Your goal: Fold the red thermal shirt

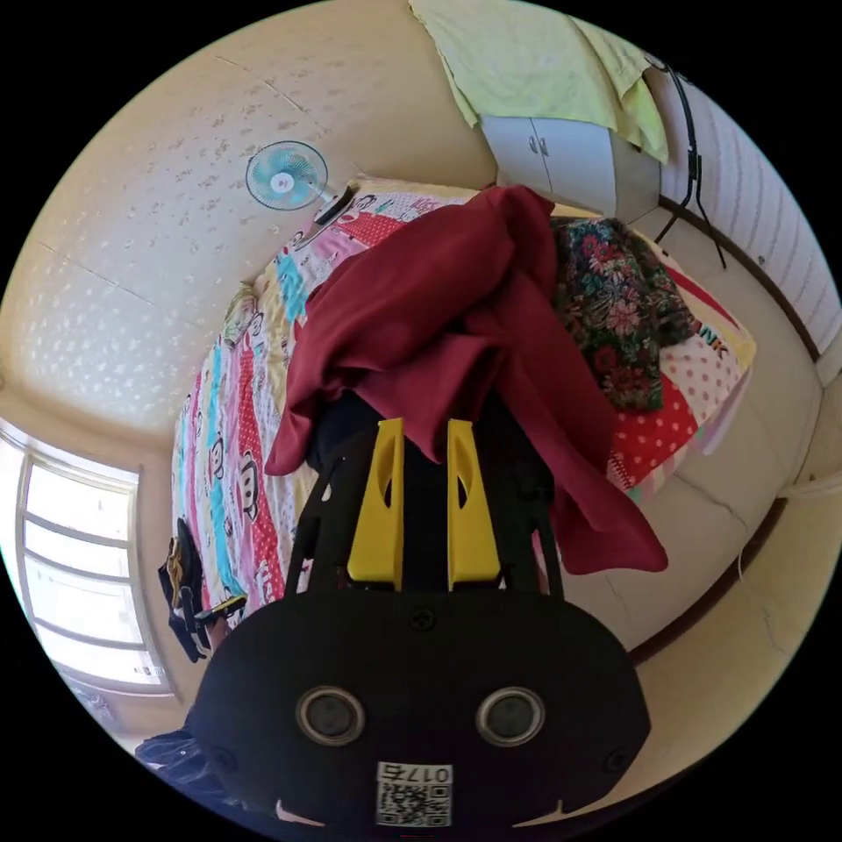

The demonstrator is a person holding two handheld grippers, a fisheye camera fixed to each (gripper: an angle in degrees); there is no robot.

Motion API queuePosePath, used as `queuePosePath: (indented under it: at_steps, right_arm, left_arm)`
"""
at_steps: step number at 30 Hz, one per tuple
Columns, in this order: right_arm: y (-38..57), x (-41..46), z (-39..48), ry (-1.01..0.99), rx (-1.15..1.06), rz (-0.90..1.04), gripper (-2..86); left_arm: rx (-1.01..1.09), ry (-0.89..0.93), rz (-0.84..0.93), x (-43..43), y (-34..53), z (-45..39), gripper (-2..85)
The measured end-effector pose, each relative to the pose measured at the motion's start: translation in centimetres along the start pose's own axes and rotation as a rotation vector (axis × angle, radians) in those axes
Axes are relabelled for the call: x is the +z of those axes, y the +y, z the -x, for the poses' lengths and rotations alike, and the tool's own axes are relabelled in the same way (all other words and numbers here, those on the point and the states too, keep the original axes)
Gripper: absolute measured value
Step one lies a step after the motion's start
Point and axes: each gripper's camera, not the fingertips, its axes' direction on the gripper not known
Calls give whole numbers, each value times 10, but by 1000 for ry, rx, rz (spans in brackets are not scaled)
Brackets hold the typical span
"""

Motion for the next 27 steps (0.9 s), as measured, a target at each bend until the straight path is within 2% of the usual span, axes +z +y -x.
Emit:
queuePosePath:
  at_steps: [2, 4, 6, 8, 12, 15, 17, 19, 21, 24, 26, 27]
  right_arm:
    - [-2, 2, 8, -115, -32, -7, 62]
    - [-6, -8, 39, -323, -147, -61, 40]
    - [-15, -11, 81, -406, -252, -4, 31]
    - [-20, -15, 143, -369, -396, 66, 25]
    - [4, -23, 338, 22, -751, 137, 15]
    - [56, -22, 478, 250, -996, 57, 12]
    - [96, -25, 550, 224, -1137, 23, 11]
    - [152, -35, 629, 102, -1302, 14, 10]
    - [192, -44, 669, 79, -1374, -21, 10]
    - [250, -61, 695, 42, -1424, -217, 10]
    - [269, -63, 696, -43, -1469, -227, 11]
    - [273, -59, 693, -107, -1485, -170, 12]
  left_arm:
    - [-2, -3, 1, -3, 4, 1, -10]
    - [-16, 17, -2, -6, 7, 6, -10]
    - [-27, 47, -9, -9, 12, 14, -10]
    - [-35, 69, 8, -12, 13, 19, -10]
    - [-34, 99, 63, -20, 14, 27, -10]
    - [-33, 141, 81, -26, 21, 35, -10]
    - [-29, 178, 62, -32, 32, 41, -10]
    - [-14, 231, 26, -40, 47, 48, -10]
    - [-47, 322, -41, -56, 78, 61, -10]
    - [-49, 379, -186, -85, 130, 69, -10]
    - [-43, 384, -246, -103, 161, 71, -9]
    - [-30, 395, -274, -115, 180, 70, -8]
